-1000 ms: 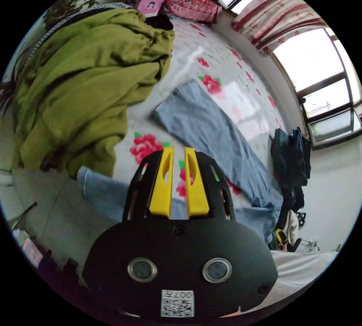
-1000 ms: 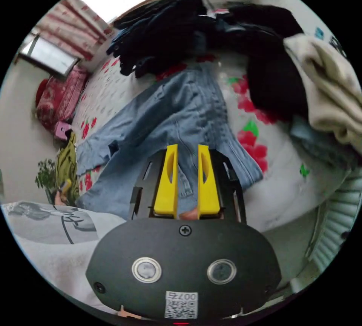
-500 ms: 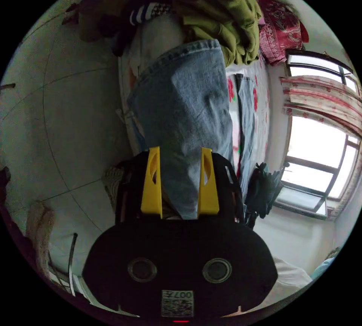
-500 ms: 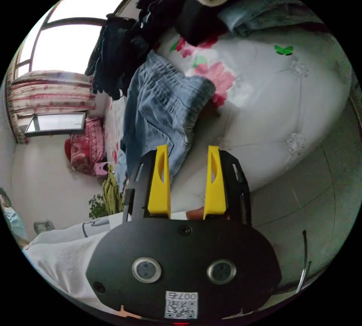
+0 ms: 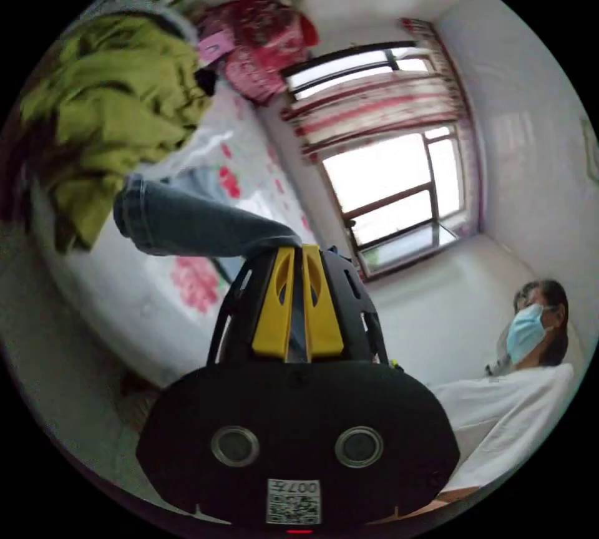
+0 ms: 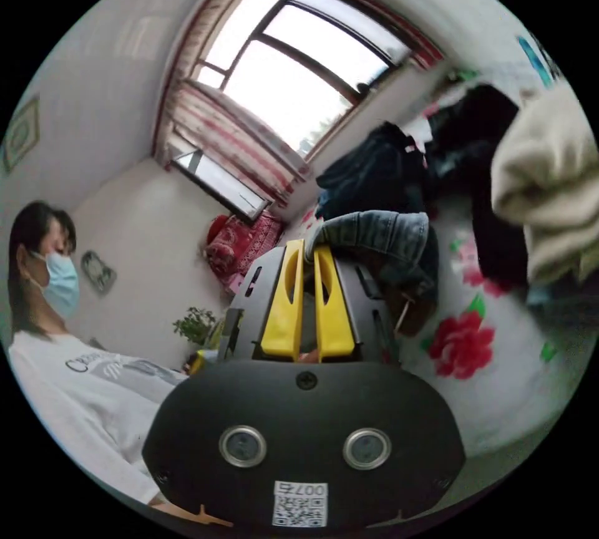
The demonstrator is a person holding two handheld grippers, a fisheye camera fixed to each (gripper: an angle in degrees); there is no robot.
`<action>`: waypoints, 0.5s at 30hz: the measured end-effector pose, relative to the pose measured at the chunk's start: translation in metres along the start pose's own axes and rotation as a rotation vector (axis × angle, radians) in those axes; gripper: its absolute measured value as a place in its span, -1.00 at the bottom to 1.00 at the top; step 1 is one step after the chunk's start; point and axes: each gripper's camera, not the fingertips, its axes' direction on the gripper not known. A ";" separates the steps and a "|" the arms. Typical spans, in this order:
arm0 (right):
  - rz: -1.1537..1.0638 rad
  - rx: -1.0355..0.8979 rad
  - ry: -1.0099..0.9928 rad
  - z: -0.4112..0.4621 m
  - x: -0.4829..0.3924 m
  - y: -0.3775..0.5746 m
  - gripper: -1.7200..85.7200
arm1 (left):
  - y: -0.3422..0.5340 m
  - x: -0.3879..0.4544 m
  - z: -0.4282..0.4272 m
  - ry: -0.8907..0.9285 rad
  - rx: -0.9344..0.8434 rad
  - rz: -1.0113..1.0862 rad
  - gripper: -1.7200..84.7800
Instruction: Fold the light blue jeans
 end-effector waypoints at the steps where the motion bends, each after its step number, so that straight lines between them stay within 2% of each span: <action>1: -0.056 0.002 0.014 -0.005 -0.012 -0.006 -0.96 | -0.009 0.023 -0.001 0.042 0.012 0.087 -0.97; 4: -0.203 -0.019 0.078 -0.021 -0.033 -0.007 -0.96 | -0.013 0.039 -0.003 0.079 -0.024 0.152 -0.97; 7: 0.017 -0.116 0.146 -0.026 0.018 0.032 -0.96 | 0.014 0.006 0.001 -0.011 -0.095 0.003 -0.97; 8: 0.155 -0.137 0.167 -0.028 0.045 0.057 -0.96 | 0.030 -0.007 0.001 -0.051 -0.102 -0.066 -0.97; 11: 0.406 -0.078 0.122 -0.044 0.085 0.116 -0.97 | 0.050 -0.013 0.000 -0.091 -0.096 -0.135 -0.98; 13: 0.432 -0.064 0.096 -0.046 0.087 0.129 -0.97 | 0.043 0.000 0.007 -0.133 -0.132 -0.104 -0.98; 15: 0.358 -0.100 0.136 -0.039 0.073 0.117 -0.97 | 0.031 0.020 0.020 -0.162 -0.170 -0.030 -0.98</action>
